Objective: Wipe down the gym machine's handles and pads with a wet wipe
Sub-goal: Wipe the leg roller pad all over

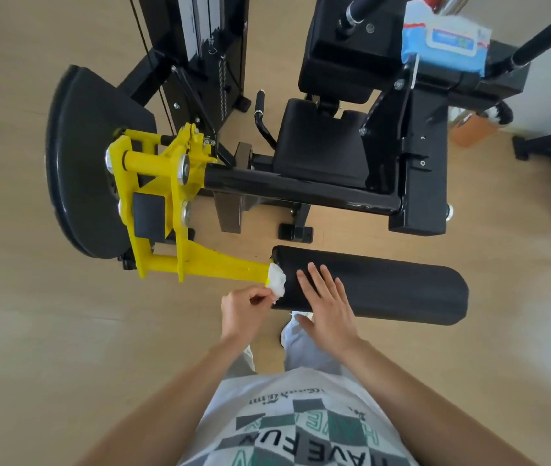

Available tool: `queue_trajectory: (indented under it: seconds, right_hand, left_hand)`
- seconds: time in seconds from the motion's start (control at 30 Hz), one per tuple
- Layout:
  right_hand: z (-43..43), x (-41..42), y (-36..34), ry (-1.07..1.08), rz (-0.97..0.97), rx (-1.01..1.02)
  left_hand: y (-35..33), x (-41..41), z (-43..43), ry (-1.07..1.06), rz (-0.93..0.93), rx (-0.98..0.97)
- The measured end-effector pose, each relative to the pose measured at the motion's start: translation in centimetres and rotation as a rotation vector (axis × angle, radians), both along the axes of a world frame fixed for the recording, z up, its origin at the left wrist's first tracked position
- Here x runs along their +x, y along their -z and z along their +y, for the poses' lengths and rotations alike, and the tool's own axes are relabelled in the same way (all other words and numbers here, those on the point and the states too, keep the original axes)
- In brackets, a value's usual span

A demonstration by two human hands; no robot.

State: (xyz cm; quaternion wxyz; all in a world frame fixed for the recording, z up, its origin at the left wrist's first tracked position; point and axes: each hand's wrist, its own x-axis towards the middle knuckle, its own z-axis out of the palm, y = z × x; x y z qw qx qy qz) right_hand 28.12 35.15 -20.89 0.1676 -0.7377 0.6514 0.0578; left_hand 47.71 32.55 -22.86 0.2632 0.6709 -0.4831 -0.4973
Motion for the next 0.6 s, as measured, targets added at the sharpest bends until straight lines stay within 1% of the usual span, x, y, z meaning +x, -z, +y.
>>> queue_trajectory:
  seconds: [0.13,0.2,0.3,0.37,0.4,0.47,0.53,0.6]
  right_hand:
    - [-2.8,0.0,-0.5,0.018,-0.015,0.061]
    - [-4.6,-0.2,-0.7,0.031,-0.035,0.080]
    - [-7.1,-0.9,-0.8,0.012,-0.060,0.177]
    - [-8.1,-1.1,-1.3,0.016,-0.074,0.219]
    - [-8.3,-1.1,-1.7,0.028,-0.081,0.199]
    - [-7.7,-0.9,-2.3,0.045,-0.087,0.085]
    - [-6.2,-0.5,-2.5,0.042,-0.086,-0.027]
    - [-4.4,-0.4,-2.0,0.031,-0.073,-0.065]
  left_hand:
    - [-0.6,0.3,-1.0,-0.035,0.006,0.005]
    - [-1.2,0.1,-1.9,-0.039,-0.024,-0.026]
    - [-1.7,-0.1,-3.2,-0.035,-0.110,-0.084]
    - [-1.8,0.0,-4.1,-0.076,-0.129,-0.133]
    - [-1.8,0.2,-4.5,-0.095,-0.117,-0.137]
    - [-1.8,0.3,-5.3,-0.073,-0.096,-0.117]
    - [-1.5,0.1,-6.1,0.007,-0.082,-0.085]
    - [-1.2,-0.4,-6.6,0.085,-0.049,-0.038]
